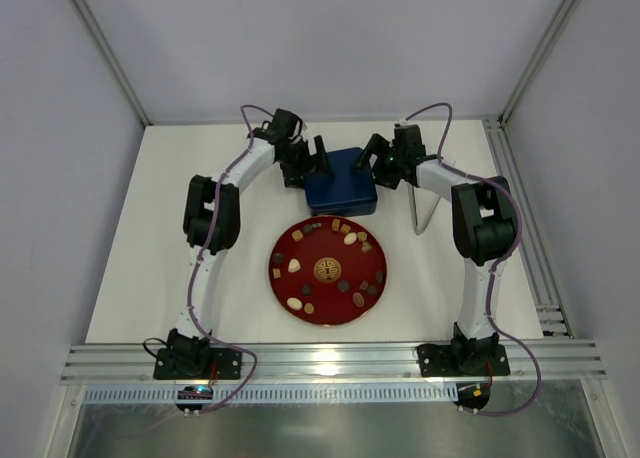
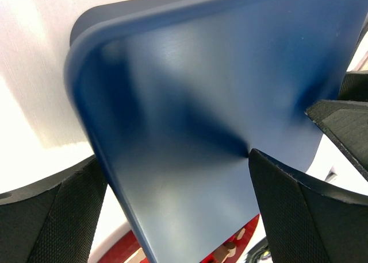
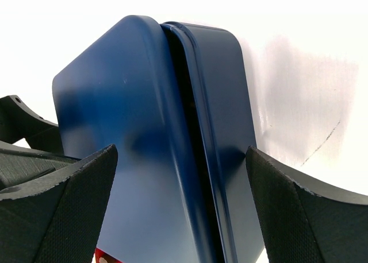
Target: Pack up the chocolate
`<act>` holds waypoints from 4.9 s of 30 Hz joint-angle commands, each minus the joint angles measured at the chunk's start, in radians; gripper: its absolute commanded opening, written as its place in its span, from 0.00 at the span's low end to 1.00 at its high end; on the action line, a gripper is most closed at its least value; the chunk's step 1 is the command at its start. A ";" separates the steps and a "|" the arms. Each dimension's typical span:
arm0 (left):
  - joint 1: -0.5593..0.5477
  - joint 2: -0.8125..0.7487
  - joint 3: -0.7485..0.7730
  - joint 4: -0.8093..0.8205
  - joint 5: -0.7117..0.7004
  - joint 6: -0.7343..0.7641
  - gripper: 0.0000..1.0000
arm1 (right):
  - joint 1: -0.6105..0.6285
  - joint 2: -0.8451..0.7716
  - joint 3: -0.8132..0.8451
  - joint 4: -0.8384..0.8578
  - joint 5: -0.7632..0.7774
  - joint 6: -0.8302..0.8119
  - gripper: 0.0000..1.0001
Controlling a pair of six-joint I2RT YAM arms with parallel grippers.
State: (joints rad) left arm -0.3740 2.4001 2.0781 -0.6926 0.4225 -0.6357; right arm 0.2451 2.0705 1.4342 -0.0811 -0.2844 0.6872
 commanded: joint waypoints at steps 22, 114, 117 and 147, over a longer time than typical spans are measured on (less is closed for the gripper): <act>-0.031 0.042 0.155 -0.189 -0.114 0.123 1.00 | 0.036 -0.070 -0.027 0.149 -0.102 0.061 0.94; -0.108 0.042 0.323 -0.274 -0.376 0.248 1.00 | 0.046 -0.069 -0.021 0.087 -0.059 -0.029 0.97; -0.111 0.044 0.324 -0.272 -0.376 0.245 1.00 | 0.049 -0.067 -0.018 0.087 -0.055 -0.029 0.97; -0.161 0.091 0.326 -0.323 -0.482 0.280 1.00 | 0.066 -0.050 -0.035 0.075 -0.055 -0.005 0.70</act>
State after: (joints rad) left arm -0.5114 2.4588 2.3985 -0.9928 -0.0612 -0.3645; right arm 0.2840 2.0418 1.3766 -0.0467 -0.3050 0.6762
